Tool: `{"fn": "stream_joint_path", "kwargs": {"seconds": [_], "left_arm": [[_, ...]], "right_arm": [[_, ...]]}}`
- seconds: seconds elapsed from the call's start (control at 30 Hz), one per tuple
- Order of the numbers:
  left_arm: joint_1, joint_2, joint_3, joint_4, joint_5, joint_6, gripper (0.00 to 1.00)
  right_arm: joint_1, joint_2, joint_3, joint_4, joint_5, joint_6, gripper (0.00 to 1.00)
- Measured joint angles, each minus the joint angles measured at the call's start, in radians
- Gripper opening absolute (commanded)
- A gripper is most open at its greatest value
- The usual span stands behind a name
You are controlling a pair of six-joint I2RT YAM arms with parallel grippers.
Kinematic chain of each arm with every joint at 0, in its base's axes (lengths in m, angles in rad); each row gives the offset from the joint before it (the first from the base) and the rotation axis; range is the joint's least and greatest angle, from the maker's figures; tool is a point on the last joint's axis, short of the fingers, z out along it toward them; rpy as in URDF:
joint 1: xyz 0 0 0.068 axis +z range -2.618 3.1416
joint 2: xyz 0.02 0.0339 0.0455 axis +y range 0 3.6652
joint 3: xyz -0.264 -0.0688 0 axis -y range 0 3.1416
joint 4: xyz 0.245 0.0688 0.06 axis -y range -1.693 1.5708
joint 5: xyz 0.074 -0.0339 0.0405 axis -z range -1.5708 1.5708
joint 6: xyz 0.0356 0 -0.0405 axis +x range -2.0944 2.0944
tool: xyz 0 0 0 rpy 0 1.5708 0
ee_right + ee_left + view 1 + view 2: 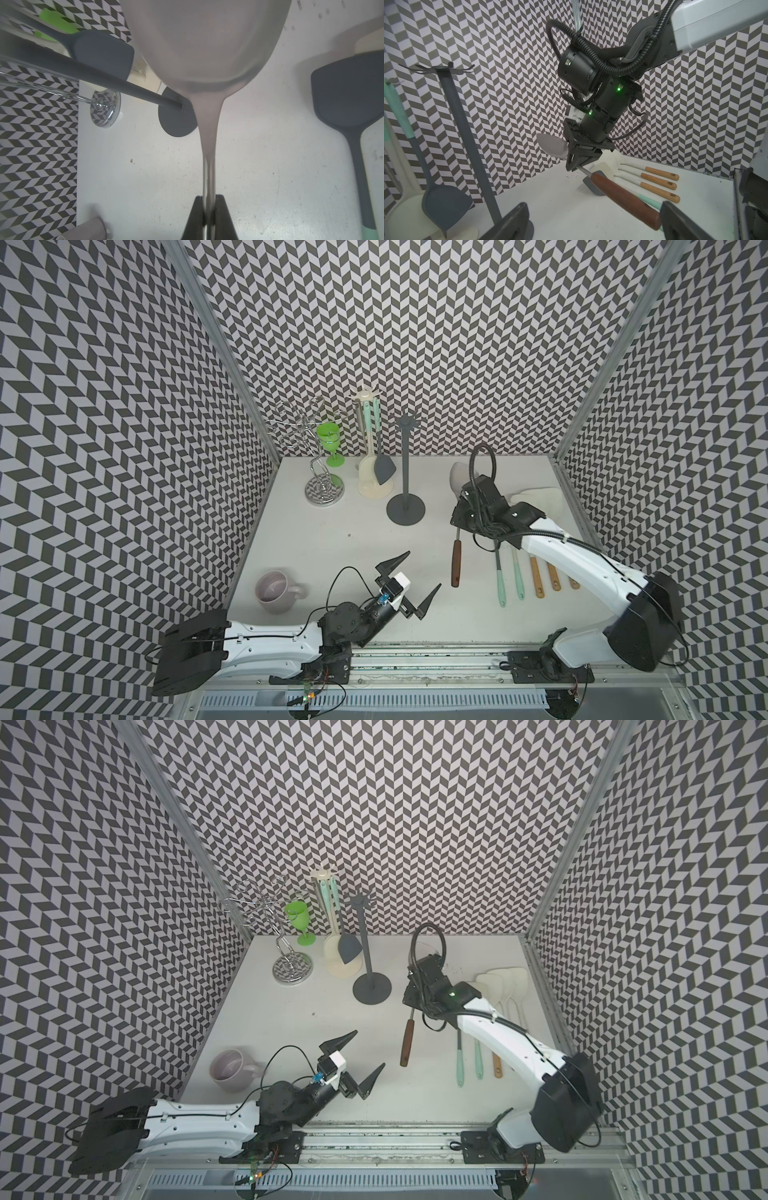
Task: Take the spatula off the kitchen utensil rack
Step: Place the spatula at the center of the board.
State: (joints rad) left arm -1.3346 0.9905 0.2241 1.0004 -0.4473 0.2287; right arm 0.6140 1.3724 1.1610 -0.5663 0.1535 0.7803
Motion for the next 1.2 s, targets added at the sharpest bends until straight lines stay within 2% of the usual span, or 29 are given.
{"fn": "stream_joint_path", "kwargs": {"seconds": [0.2, 0.5, 0.7, 0.83, 0.97, 1.2], "left_arm": [[0.061, 0.086, 0.066, -0.066, 0.06, -0.08, 1.0], [0.299, 0.11, 0.104, -0.169, 0.228, -0.277, 1.0], [0.49, 0.116, 0.106, -0.227, 0.351, -0.434, 1.0], [0.579, 0.099, 0.102, -0.232, 0.405, -0.519, 1.0], [0.615, 0.089, 0.096, -0.232, 0.44, -0.571, 1.0], [0.617, 0.087, 0.086, -0.232, 0.459, -0.597, 1.0]], "right_arm": [[-0.015, -0.211, -0.195, 0.18, 0.059, -0.174, 0.0], [-0.017, -0.241, -0.282, 0.287, 0.081, -0.321, 0.0], [-0.017, -0.185, -0.329, 0.301, 0.044, -0.347, 0.0], [-0.017, -0.102, -0.329, 0.298, 0.035, -0.344, 0.0], [-0.017, -0.033, -0.332, 0.299, 0.032, -0.328, 0.0], [-0.017, 0.024, -0.379, 0.314, 0.06, -0.293, 0.0]]}}
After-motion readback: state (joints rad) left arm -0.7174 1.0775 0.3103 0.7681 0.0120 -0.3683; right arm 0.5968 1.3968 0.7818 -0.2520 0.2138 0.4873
